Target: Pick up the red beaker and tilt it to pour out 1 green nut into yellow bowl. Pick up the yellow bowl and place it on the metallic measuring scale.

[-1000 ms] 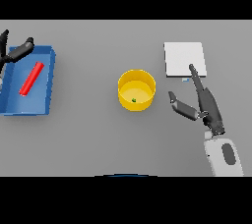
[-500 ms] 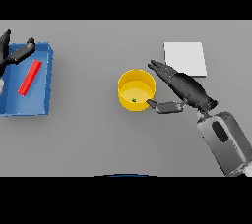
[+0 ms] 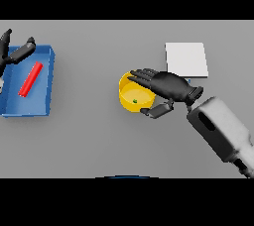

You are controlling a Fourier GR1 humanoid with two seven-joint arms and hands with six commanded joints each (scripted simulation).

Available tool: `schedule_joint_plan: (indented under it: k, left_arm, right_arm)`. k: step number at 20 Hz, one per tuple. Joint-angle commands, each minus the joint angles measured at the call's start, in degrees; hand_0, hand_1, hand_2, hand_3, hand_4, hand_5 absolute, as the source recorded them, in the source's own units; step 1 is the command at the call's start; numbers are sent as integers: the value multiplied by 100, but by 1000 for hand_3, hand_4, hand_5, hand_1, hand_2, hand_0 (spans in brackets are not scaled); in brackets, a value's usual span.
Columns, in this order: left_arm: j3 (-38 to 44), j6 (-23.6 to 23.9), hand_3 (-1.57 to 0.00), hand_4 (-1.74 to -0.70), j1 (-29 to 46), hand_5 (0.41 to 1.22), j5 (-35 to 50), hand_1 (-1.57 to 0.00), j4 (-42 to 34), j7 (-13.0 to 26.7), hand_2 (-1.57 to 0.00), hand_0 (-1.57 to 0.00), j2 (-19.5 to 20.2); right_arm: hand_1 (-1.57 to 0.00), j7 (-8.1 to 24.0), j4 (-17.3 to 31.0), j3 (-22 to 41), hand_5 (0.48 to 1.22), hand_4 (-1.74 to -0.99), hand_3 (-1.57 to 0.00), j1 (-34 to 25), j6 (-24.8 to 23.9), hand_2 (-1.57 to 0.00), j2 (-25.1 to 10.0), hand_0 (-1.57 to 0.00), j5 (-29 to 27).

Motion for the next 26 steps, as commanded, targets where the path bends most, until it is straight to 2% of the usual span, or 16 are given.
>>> schedule_joint_plan:
  k: [1,6,13,18,21,24,26]
  left_arm:
    - [30,31,1,-773,74,721,28,1,-10,-94,1,1,16]
    - [72,65,1,-791,42,729,45,1,-83,-48,1,1,83]
    - [92,-8,1,-798,81,723,95,1,33,-217,1,1,-5]
    - [58,34,1,-791,101,728,49,1,-101,-126,1,1,92]
    - [49,74,1,-793,64,729,39,1,-155,-84,1,1,81]
    - [40,118,1,-793,41,732,51,1,-232,62,1,1,96]
    - [42,94,1,-796,43,730,56,1,-196,45,1,1,80]
  right_arm:
    - [1,-39,-24,71,645,-1212,1,-50,104,1,-24,1,24]
    - [1,-383,498,320,656,-1228,1,-252,73,1,-11,1,246]
    - [1,-402,1054,625,687,-1273,1,-521,234,1,146,1,459]
    - [1,-611,1234,695,706,-1285,-4,-509,253,0,124,1,477]
    - [1,-676,1434,751,721,-1289,-42,-560,139,-15,274,1,511]
    - [-14,-552,1647,695,800,-1333,-121,-661,114,-84,410,1,474]
    - [-145,-628,1548,708,875,-1396,-243,-576,150,-204,336,-173,445]
